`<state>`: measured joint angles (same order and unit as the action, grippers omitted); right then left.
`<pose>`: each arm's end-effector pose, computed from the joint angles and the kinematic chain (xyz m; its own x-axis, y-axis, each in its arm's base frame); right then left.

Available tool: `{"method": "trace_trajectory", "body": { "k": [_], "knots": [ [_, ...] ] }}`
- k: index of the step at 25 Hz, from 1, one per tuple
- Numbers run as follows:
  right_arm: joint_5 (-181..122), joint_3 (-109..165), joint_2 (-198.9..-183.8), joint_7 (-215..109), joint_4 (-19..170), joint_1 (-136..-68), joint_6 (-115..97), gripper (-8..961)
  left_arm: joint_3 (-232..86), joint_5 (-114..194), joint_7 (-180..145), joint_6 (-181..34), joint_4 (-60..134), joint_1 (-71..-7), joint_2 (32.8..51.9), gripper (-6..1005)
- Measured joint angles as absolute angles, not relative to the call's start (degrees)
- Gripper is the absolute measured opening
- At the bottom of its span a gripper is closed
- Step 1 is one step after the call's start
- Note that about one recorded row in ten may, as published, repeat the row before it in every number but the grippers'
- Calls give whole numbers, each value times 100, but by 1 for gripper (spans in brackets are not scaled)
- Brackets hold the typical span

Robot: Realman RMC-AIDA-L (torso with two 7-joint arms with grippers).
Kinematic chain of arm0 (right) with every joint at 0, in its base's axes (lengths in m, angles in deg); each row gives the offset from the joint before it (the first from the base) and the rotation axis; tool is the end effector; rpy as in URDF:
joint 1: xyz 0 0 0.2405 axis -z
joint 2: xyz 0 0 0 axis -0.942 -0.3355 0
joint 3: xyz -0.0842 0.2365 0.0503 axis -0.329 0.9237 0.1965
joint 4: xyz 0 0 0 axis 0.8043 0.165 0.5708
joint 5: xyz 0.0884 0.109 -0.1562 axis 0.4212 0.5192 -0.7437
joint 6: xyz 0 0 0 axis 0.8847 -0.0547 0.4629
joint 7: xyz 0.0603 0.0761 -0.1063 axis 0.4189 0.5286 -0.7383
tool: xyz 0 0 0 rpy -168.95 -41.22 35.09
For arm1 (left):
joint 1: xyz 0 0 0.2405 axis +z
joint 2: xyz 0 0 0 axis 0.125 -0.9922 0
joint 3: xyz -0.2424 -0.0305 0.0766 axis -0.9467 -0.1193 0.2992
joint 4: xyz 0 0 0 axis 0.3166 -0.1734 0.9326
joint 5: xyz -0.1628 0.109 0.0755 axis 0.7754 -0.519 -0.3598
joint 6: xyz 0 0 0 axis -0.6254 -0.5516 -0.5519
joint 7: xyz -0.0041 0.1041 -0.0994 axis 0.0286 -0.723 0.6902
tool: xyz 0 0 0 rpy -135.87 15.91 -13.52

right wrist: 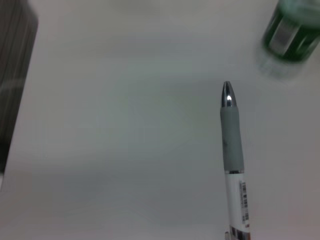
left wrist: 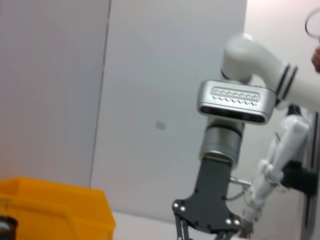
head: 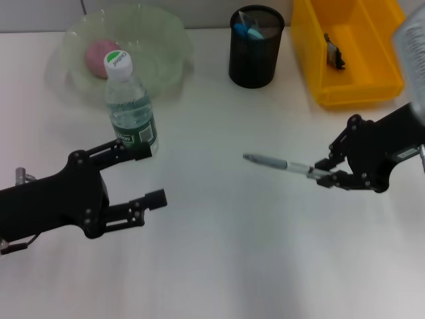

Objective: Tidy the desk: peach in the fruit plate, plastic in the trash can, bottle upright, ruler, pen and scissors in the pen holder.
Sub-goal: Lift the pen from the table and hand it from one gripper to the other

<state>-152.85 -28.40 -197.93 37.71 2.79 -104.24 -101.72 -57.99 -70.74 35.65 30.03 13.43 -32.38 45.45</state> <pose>0.1850 0.3378 0.0278 0.9794 0.0271 0.1999 0.0435 -0.9960 -0.0779 -0.2817 0.2507 0.0067 0.6833 0.1214 0.7200 0.2768 -0.9555 -0.1016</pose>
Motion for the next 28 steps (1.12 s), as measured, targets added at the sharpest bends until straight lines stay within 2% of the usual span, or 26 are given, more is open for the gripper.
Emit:
{"method": "trace_trajectory", "body": {
  "k": [11,28],
  "knots": [
    [-13175,-1668,-19781,2466,1196,-9710,-10156,168,-5803,-6617,3559,3080,1671,-3273,4571,751],
    [-12203,-1444,-19780,1440,3547,-9885,-10093,167,-5782,-6405,3550,3038,2146,-3645,4596,749]
  ]
}}
